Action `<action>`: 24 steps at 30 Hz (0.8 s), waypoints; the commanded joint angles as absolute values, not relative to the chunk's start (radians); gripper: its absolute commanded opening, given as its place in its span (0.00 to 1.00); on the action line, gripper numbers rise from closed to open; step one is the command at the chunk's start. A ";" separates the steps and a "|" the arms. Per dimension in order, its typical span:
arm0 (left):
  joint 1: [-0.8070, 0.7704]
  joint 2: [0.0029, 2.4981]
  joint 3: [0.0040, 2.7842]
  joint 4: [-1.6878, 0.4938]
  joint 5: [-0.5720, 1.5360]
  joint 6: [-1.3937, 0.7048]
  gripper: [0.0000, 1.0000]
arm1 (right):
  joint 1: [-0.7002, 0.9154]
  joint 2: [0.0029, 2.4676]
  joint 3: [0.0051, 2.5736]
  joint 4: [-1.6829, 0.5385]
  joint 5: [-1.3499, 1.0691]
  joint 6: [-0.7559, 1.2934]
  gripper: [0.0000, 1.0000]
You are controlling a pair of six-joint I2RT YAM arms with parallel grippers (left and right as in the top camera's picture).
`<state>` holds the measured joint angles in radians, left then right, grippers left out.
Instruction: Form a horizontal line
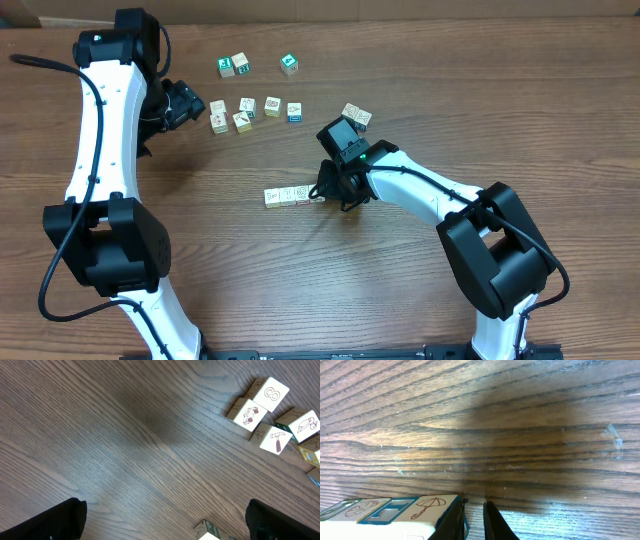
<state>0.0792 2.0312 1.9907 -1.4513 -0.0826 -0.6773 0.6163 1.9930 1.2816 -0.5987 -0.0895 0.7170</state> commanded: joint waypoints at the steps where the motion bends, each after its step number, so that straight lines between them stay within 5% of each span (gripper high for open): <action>1: 0.071 2.040 1.987 -1.454 -0.085 -0.673 0.99 | 0.622 2.007 1.272 -0.595 -0.087 0.702 0.11; 24: 0.071 2.040 1.987 -1.454 -0.085 -0.673 1.00 | 0.587 2.007 1.272 -0.676 0.078 0.703 0.05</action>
